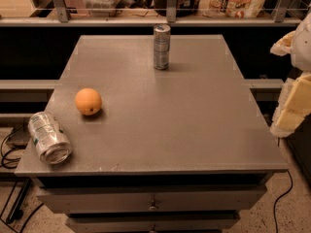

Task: Knock redbull can over

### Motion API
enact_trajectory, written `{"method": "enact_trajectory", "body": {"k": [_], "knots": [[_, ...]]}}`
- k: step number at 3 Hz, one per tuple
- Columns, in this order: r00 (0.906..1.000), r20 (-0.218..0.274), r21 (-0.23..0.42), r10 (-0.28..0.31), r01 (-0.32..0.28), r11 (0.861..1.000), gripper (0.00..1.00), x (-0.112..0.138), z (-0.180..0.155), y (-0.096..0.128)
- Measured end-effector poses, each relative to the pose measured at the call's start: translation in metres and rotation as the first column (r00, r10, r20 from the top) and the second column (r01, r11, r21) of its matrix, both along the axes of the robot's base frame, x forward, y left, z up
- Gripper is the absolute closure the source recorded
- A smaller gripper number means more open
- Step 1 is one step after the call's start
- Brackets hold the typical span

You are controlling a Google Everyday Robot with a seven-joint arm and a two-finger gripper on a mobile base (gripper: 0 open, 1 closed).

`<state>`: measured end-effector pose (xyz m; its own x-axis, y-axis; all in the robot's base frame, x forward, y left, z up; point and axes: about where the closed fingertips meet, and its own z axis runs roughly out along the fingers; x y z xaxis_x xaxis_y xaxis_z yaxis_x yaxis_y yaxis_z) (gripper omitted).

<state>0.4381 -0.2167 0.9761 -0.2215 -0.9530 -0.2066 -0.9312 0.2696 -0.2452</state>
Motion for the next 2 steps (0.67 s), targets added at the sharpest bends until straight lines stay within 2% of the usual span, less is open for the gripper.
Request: {"method": "enact_trajectory", "body": {"k": [1, 2], "knots": [[1.0, 0.0, 0.0, 0.0, 0.0, 1.0, 0.0, 0.0, 0.0001, 0.0], [0.9994, 0.026, 0.029, 0.022, -0.022, 0.999, 0.0, 0.006, 0.0021, -0.0013]]}}
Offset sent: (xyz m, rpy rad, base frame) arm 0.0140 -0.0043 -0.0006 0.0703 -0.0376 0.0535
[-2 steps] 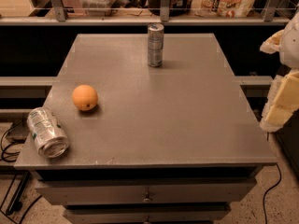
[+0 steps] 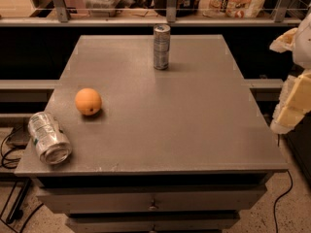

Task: Knock redbull can over

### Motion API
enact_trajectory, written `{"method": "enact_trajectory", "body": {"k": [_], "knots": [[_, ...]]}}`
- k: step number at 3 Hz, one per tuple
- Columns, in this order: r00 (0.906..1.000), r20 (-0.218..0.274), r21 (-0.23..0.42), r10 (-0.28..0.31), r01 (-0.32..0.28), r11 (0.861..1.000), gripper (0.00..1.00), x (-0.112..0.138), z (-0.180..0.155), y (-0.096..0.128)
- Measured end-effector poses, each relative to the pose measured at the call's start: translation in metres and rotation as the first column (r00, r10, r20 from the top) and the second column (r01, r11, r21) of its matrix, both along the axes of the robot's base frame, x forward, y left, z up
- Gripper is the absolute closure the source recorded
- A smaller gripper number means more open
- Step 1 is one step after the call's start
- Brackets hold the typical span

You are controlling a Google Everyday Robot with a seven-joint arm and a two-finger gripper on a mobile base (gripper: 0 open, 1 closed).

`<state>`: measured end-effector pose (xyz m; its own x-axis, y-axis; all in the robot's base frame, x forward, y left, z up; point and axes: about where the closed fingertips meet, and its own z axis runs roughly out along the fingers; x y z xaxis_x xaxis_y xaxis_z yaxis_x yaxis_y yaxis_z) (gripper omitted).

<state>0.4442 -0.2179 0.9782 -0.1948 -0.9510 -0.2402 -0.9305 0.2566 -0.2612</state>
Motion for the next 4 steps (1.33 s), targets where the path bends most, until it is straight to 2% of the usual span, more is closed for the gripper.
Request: {"method": "enact_trajectory", "body": {"k": [1, 2, 3, 4], "knots": [[0.9976, 0.064, 0.119, 0.028, -0.035, 0.992, 0.0, 0.027, 0.001, -0.001], [0.9912, 0.115, 0.287, 0.067, -0.097, 0.953, 0.0, 0.063, 0.002, 0.021], [0.9872, 0.129, 0.454, 0.094, -0.143, 0.88, 0.0, 0.096, -0.003, 0.057], [0.9871, 0.129, 0.454, 0.095, -0.144, 0.879, 0.0, 0.095, -0.002, 0.058]]}}
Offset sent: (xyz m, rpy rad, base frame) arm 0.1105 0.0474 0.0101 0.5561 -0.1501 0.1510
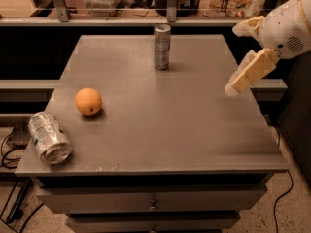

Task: Knock redbull can over

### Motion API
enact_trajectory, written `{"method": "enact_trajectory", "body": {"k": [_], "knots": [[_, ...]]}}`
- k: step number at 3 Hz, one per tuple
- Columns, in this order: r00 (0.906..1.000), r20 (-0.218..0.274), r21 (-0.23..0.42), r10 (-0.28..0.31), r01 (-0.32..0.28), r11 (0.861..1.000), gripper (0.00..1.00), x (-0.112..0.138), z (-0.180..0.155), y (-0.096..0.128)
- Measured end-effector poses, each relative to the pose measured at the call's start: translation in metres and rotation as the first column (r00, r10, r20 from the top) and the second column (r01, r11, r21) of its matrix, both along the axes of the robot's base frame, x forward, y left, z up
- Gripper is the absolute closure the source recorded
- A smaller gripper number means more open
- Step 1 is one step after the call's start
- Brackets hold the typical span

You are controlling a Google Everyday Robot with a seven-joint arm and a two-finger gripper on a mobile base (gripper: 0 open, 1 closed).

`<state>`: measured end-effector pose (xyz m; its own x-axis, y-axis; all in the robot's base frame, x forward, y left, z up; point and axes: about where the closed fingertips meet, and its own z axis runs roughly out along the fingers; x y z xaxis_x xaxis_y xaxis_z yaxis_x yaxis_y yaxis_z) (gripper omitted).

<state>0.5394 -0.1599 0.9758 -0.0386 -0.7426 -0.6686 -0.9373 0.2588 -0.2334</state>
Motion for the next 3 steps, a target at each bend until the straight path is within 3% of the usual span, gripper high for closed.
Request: {"method": "enact_trajectory", "body": {"k": [1, 2, 3], "knots": [[0.9996, -0.027, 0.049, -0.005, 0.007, 0.999, 0.0, 0.004, -0.009, 0.012], [0.9998, -0.014, 0.173, -0.017, 0.019, 0.985, 0.0, 0.028, -0.018, 0.051], [0.9997, 0.012, 0.313, -0.019, 0.014, 0.95, 0.0, 0.064, -0.028, 0.097]]}}
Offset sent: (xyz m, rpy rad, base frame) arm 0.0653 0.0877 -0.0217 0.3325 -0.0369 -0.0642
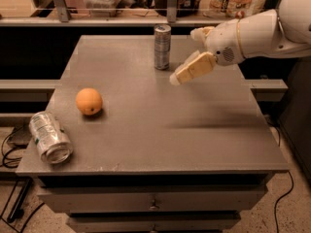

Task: Knock redbull can over

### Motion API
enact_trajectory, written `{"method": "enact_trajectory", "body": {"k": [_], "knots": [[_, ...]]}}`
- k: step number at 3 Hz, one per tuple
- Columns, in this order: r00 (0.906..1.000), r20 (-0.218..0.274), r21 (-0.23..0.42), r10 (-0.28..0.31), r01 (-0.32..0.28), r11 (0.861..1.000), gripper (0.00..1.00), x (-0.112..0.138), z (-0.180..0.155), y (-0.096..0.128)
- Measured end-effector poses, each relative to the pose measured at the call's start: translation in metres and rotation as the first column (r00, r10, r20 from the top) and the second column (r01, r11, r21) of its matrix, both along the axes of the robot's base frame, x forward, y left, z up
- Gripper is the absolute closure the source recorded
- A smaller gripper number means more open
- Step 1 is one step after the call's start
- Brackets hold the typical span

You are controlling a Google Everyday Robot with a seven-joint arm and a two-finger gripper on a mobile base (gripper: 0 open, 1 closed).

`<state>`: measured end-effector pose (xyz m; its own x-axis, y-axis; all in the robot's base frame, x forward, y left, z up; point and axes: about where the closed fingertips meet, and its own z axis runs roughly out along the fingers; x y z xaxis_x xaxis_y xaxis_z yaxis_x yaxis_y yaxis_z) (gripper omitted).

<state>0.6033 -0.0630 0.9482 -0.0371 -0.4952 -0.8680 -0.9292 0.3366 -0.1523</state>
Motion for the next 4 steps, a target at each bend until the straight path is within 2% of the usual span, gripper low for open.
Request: {"method": "enact_trajectory", "body": {"k": [1, 2, 3, 4], "knots": [[0.9986, 0.031, 0.086, -0.044, 0.041, 0.995, 0.0, 0.037, -0.007, 0.027], [0.9932, 0.035, 0.139, -0.111, 0.105, 0.985, 0.0, 0.07, -0.015, 0.036], [0.9856, 0.023, 0.165, -0.168, 0.162, 0.973, 0.0, 0.096, -0.024, 0.037], [0.9828, 0.0, 0.187, -0.185, 0.181, 0.966, 0.0, 0.115, -0.033, 0.046]]}}
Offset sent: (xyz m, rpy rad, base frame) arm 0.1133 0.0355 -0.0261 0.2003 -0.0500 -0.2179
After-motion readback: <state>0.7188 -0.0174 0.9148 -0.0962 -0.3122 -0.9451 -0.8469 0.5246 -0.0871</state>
